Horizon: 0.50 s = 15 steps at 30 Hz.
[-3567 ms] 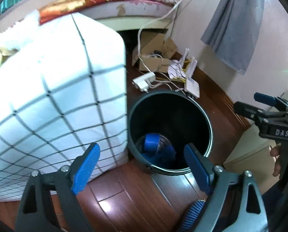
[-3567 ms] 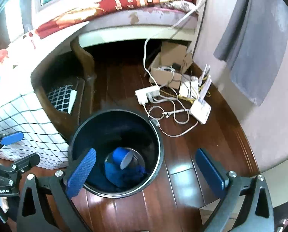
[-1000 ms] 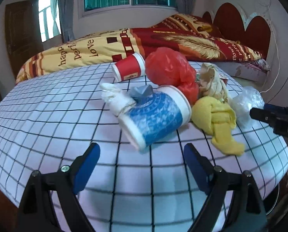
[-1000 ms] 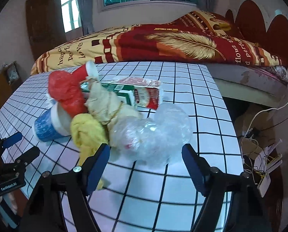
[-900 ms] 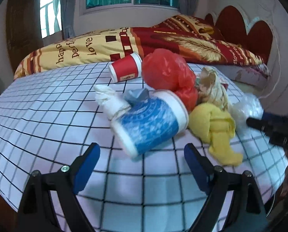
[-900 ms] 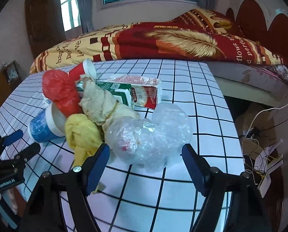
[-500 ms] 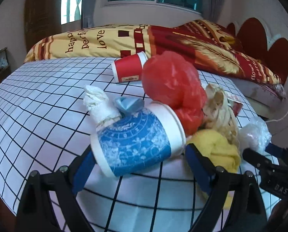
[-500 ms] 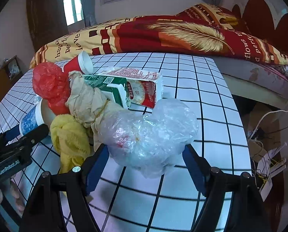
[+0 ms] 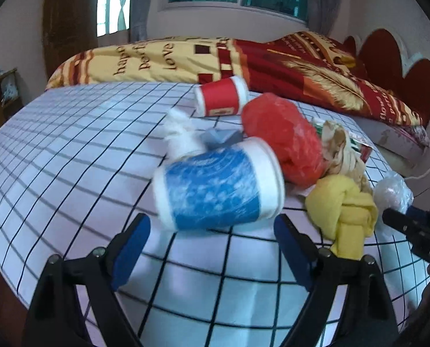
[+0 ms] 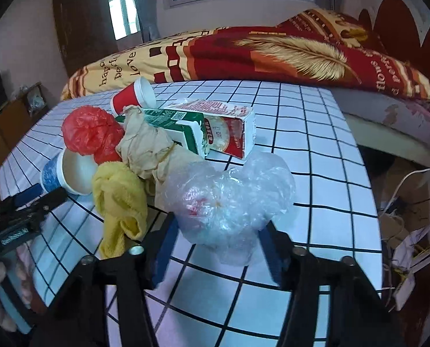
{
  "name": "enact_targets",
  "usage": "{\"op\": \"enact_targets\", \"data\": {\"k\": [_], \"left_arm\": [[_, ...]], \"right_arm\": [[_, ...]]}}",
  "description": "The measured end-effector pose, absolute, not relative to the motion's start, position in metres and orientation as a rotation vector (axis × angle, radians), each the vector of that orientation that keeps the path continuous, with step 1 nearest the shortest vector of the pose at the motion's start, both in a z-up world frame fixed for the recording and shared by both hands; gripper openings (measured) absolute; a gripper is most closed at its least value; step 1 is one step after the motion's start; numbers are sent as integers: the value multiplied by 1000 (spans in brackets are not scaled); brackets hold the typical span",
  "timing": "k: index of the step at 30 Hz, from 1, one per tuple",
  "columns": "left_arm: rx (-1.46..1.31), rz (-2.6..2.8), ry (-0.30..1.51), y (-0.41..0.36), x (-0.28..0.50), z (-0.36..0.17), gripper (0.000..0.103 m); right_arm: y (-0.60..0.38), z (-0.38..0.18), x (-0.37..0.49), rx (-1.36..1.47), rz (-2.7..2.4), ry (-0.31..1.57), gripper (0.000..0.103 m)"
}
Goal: Collect trash
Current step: 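Grasp the blue-patterned cup with the left tool while the right tool grasps the plastic wrap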
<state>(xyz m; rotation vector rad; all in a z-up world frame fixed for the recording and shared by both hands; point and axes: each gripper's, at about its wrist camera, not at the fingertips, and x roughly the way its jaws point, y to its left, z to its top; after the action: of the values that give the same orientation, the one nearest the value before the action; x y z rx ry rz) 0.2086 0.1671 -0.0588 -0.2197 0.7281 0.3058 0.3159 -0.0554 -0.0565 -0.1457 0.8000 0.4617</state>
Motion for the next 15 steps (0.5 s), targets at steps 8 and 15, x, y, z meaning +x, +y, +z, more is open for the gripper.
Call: {"op": "enact_targets", "data": {"k": [8,15], "left_arm": [[-201,307,728,160,233,-56,94],[-208,308,761,169,238,-65,89]], "right_arm": [[-45,-59,332,-189,428,812,91],[-44,-62,336,-153,486,847,55]]}}
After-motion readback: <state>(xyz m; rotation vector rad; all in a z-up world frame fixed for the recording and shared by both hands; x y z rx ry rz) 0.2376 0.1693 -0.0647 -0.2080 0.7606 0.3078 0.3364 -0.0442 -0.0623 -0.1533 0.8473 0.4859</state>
